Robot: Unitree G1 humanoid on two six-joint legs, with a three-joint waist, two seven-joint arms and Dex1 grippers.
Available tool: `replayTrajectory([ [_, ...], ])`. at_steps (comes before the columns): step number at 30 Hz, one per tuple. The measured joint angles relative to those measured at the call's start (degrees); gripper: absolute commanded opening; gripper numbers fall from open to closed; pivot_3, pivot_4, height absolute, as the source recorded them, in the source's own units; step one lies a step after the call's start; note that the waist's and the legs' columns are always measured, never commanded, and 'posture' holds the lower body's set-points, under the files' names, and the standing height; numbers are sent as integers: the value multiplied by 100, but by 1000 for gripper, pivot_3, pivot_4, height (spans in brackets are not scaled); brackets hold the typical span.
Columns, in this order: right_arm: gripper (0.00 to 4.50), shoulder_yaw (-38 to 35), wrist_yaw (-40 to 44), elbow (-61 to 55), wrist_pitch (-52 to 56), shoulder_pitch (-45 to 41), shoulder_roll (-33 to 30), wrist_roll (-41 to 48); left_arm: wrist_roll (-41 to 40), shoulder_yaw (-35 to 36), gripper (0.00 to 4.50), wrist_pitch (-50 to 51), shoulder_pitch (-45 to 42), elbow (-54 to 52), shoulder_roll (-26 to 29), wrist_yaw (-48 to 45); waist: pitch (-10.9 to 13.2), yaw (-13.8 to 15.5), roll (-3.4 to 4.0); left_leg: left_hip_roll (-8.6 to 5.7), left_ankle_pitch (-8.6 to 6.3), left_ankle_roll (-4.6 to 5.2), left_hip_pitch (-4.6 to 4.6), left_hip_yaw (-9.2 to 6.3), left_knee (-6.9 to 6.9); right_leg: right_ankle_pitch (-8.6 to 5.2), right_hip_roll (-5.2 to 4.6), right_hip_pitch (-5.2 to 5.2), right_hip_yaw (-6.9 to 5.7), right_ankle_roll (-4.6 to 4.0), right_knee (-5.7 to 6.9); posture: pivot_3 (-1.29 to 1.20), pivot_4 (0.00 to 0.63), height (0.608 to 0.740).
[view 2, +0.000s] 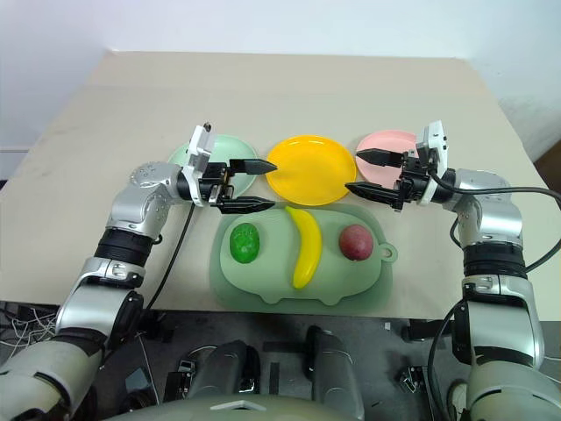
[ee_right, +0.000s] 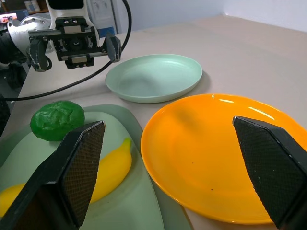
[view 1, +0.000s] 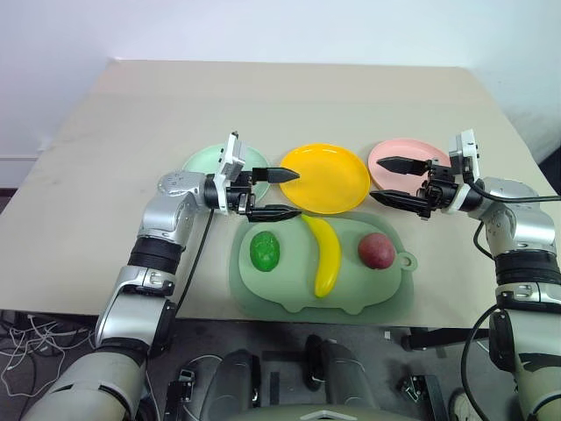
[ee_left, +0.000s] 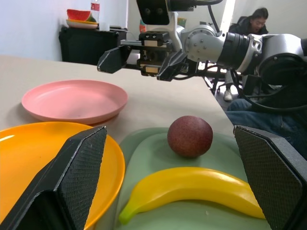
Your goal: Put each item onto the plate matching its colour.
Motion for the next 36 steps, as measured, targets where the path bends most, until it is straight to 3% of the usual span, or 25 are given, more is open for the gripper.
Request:
replayTrajectory([
  [15,4500,-44,-220,-552,220,340,-15,122,-3,-38,4429,122,185,-160,-4,-84,0,-2,0,0,-1,1,1,-1,1,0,0,0,0,0,0,0,150,740],
  [28,4500,289,-43,-469,254,125,331,51,-405,355,4429,598,1054,-1279,1332,-425,0,-9,1,5,-1,1,0,-8,-1,0,0,-1,-1,0,1,0,150,740],
  [36,4500,331,-76,-790,634,173,424,139,-547,472,4429,634,1614,-1835,1516,-347,0,6,1,4,-1,2,-1,-6,-1,-1,0,-1,-2,-1,1,0,150,740],
])
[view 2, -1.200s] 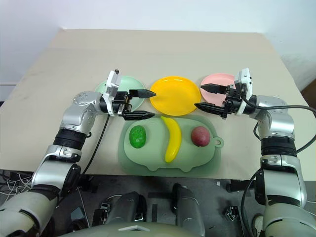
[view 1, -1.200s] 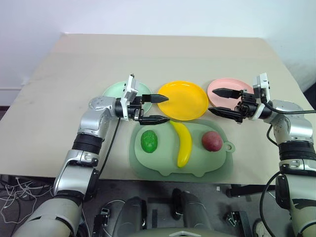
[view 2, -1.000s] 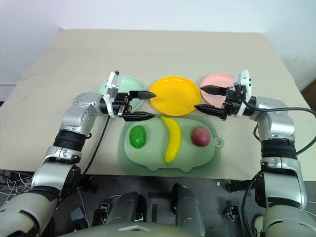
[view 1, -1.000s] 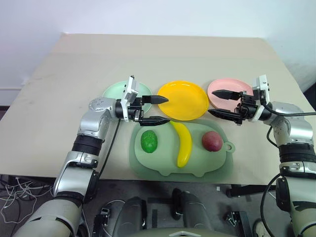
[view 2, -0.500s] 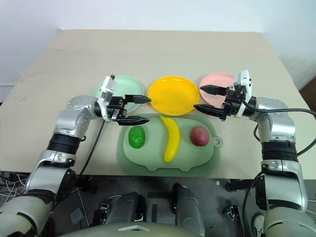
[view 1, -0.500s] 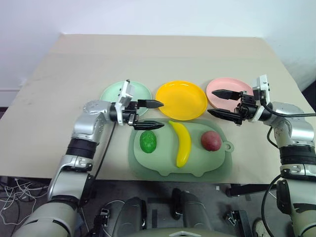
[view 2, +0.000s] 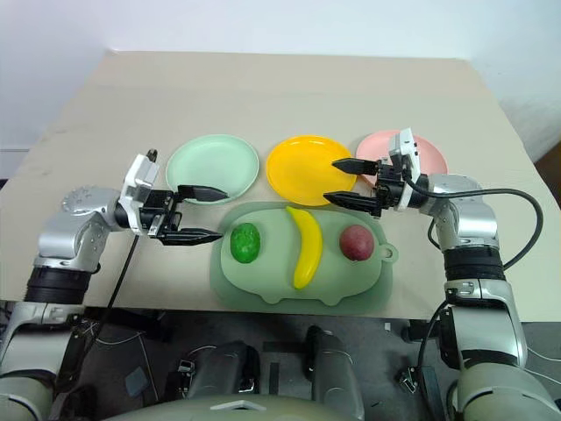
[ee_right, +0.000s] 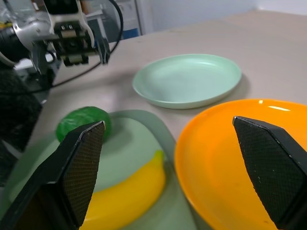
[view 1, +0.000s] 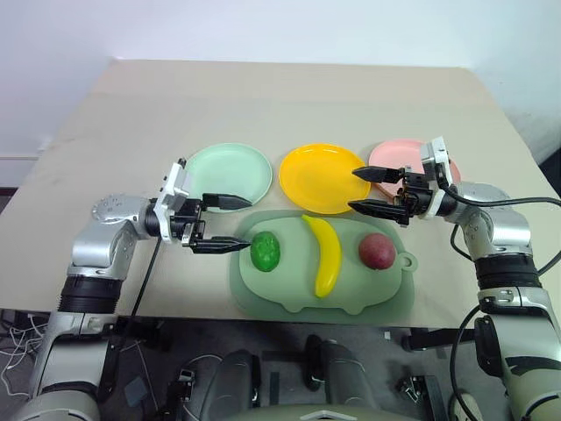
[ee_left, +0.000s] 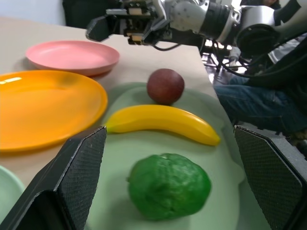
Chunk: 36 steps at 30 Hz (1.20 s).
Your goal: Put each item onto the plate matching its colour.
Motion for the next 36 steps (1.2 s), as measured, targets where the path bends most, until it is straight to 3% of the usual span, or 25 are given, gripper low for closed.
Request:
replayTrajectory([
  [11,4500,112,-149,-330,258,111,76,48,-71,-5,4429,69,-18,-72,33,40,0,-4,1,-1,0,0,1,2,-1,0,1,0,0,0,1,0,150,740],
  [24,4500,235,101,-879,559,727,-632,40,-78,-69,4429,113,-97,-74,51,-6,0,-3,0,-2,-3,6,1,2,-1,0,1,0,0,0,-1,0,150,740],
  [36,4500,267,-17,-1315,620,1270,-920,-25,-86,-180,4429,179,-116,-80,-43,53,-1,1,0,-2,-13,24,2,1,0,-1,1,0,0,-1,-3,0,150,740],
])
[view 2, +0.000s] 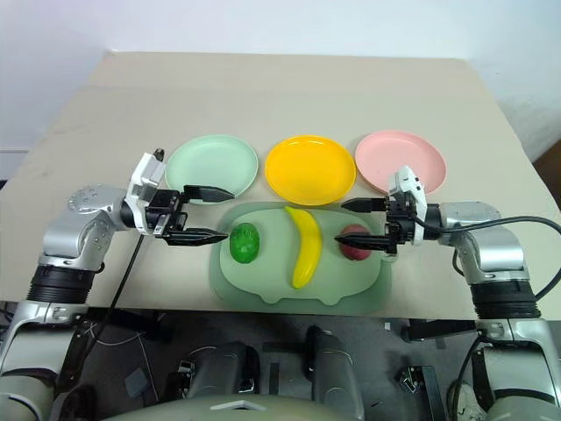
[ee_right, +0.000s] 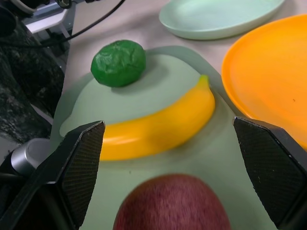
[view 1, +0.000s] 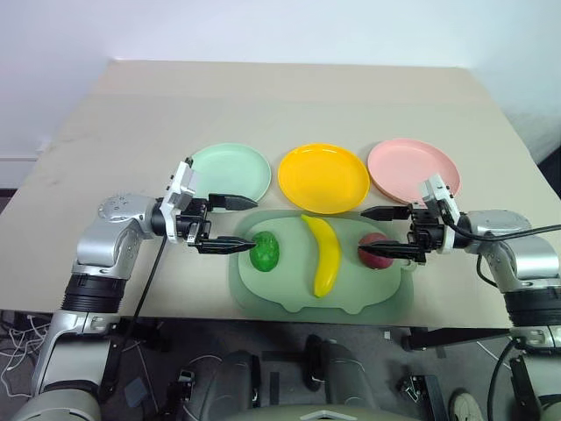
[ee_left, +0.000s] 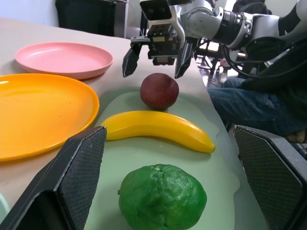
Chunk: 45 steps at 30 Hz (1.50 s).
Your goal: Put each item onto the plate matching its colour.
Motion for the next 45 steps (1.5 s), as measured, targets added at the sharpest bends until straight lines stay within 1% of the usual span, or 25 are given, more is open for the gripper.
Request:
replayTrajectory([
  [5,4500,188,-4,-141,-170,100,-62,-250,0,-31,4429,0,-89,5,-7,-2,0,5,0,0,0,0,-1,-1,0,0,0,1,0,0,-2,0,150,740],
  [15,4500,593,-40,0,-592,260,-122,-784,0,-34,4429,3,-98,21,-5,-3,0,-1,-1,-1,0,0,0,0,1,0,0,0,0,0,-2,0,150,740],
  [17,4110,607,-45,94,-604,251,-100,-797,0,-34,4500,5,-97,21,-3,-2,0,2,-1,-1,0,0,-1,0,2,0,-1,0,0,0,-2,0,150,740],
  [20,3351,607,-67,185,-581,176,-93,-808,1,-33,4500,5,-98,21,5,0,0,0,-1,-1,0,0,0,0,2,0,0,0,0,0,-2,0,150,740],
  [25,3319,606,-101,277,-658,68,-52,-815,1,-31,4500,9,-102,21,21,4,0,0,-1,-1,0,0,-1,0,3,0,0,0,0,0,-2,0,150,740],
  [29,3318,573,-220,310,-522,-88,71,-718,0,-26,4500,19,-99,21,29,6,0,0,-1,-1,1,-1,0,-1,2,0,0,0,0,0,-1,0,150,740],
  [31,3318,285,-569,593,-187,-491,406,-437,1,-21,4500,18,-104,28,34,11,1,-18,0,-1,6,-10,1,3,7,1,-1,-2,5,0,-2,0,150,740],
  [34,3318,-116,-1040,905,-14,-1139,522,-240,1,-23,4500,14,-132,29,22,16,1,-13,1,0,12,-22,-1,2,3,0,2,-2,2,-1,1,0,150,740],
  [37,3318,-330,-1878,1635,-286,-1690,741,-476,3,-20,4500,5,-133,39,24,18,-1,-2,-2,0,12,-21,-2,1,2,0,1,1,0,-1,0,0,150,740],
  [41,3318,-433,-2714,2480,-393,-1865,1100,-626,3,-21,4500,4,-134,40,22,28,0,-5,-1,-1,15,-26,-7,3,2,0,0,-2,1,0,1,0,150,740],
  [43,3318,-445,-2972,2751,-550,-1885,1124,-764,3,-22,4500,4,-133,40,21,31,1,-7,0,-1,15,-26,-8,3,2,1,0,-3,1,0,0,0,150,740],
  [45,3318,-386,-3236,2910,-1011,-1890,1100,-1086,3,-22,4500,5,-133,40,22,32,1,-15,0,-1,14,-26,-7,4,2,0,0,-3,2,0,0,0,150,740],
])
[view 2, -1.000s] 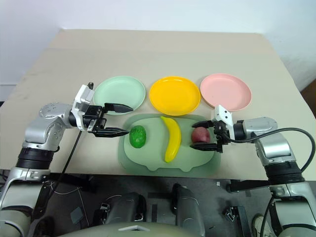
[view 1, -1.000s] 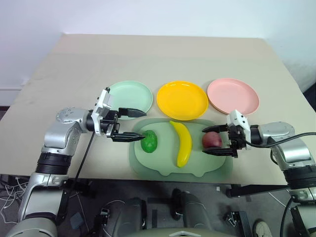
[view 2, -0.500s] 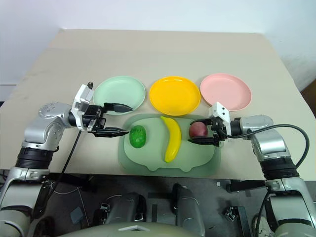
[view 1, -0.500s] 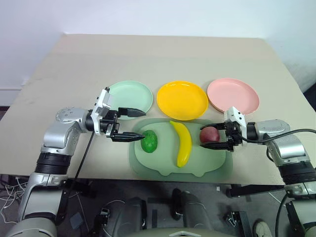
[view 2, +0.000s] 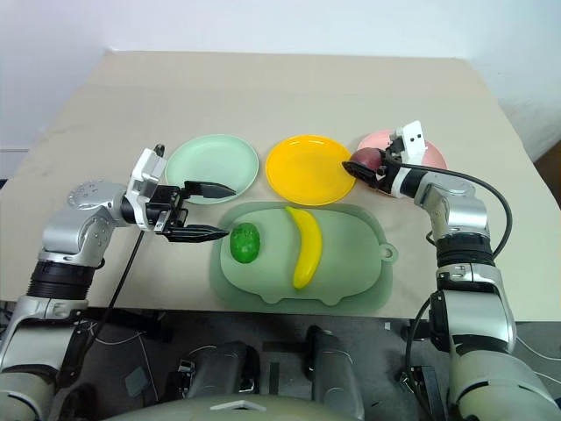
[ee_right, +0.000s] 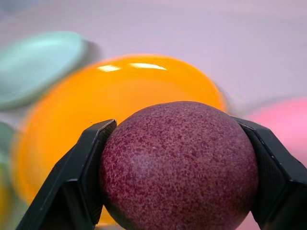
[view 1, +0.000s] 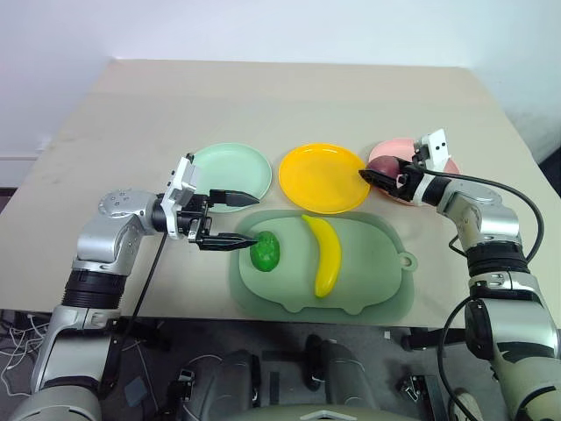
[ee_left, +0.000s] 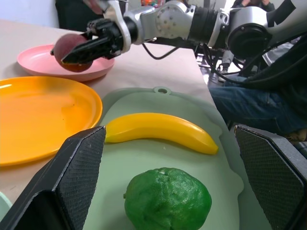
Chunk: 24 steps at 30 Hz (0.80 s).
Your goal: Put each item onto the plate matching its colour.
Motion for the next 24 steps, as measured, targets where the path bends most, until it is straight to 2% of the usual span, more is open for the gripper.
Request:
replayTrajectory([
  [11,3318,-222,-826,1331,-699,-592,-111,-415,0,-1,4500,-1,-2,6,-2,-4,0,-64,0,2,0,0,3,0,-6,0,1,0,1,0,0,0,150,740],
  [13,4053,-281,-902,1545,-715,-662,-109,-413,0,-1,4500,-1,-3,6,-2,-2,0,-83,0,2,0,0,2,-1,-6,0,1,0,1,0,0,0,150,740],
  [15,4451,-302,-1000,1668,-795,-698,-109,-444,1,-1,4500,-1,-3,6,-3,1,0,-112,0,2,0,0,2,-1,-8,0,1,0,1,0,0,0,150,740],
  [24,4451,-242,-915,1746,-907,-702,-96,-630,1,-1,4500,1,-3,6,-2,28,0,-141,1,5,1,-1,4,-1,-13,0,2,-1,2,0,0,0,150,740],
])
